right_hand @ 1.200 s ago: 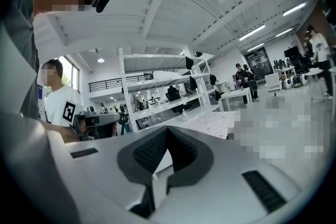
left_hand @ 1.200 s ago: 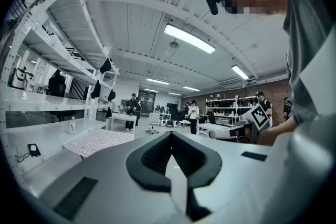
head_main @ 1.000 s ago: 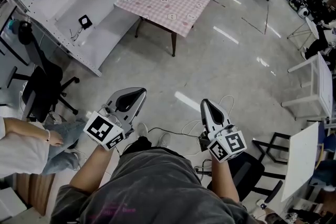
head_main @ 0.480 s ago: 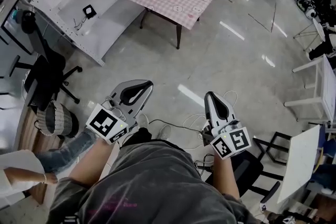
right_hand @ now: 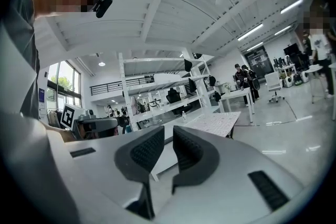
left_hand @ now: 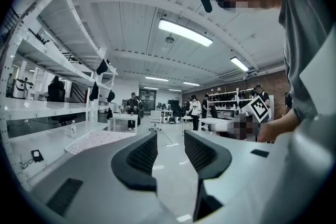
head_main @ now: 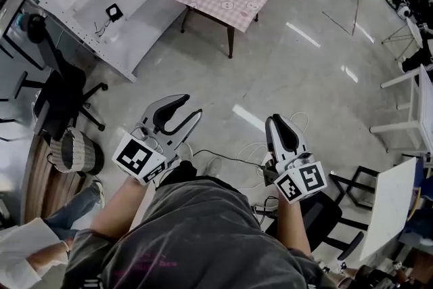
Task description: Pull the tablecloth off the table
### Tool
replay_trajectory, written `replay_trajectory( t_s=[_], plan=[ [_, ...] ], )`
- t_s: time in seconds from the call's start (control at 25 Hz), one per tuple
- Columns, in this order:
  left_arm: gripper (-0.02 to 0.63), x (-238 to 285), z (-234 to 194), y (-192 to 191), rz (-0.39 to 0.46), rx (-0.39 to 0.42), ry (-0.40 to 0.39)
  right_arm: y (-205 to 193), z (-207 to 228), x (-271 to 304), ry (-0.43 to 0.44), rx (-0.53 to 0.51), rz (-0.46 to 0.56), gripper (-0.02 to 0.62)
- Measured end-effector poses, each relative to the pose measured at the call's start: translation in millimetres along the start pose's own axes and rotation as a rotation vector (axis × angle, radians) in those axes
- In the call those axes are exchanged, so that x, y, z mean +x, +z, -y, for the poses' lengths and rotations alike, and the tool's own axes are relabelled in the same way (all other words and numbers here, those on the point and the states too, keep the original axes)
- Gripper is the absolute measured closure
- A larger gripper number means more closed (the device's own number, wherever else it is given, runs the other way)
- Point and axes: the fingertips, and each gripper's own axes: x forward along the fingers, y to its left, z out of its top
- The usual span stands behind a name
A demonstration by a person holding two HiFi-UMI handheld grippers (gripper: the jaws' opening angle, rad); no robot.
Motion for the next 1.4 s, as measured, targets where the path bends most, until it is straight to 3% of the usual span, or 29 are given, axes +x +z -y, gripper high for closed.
replay_trajectory(
  t_s=[0.44, 0.92, 1.4],
  plan=[
    [0.362, 5, 1, 9, 0.027, -0.003, 0.045, 11, 4, -2, 0.014, -0.046, -0.005, 0.448],
    [0.343, 10, 3, 9, 0.033, -0.004, 0.054, 17, 15, -7, 0.007, -0.041, 0.010, 0.385],
    [0.333, 14, 3, 10, 0.048, -0.041, 0.070, 20, 23, -15, 0.003, -0.023, 0.012, 0.370]
  ],
)
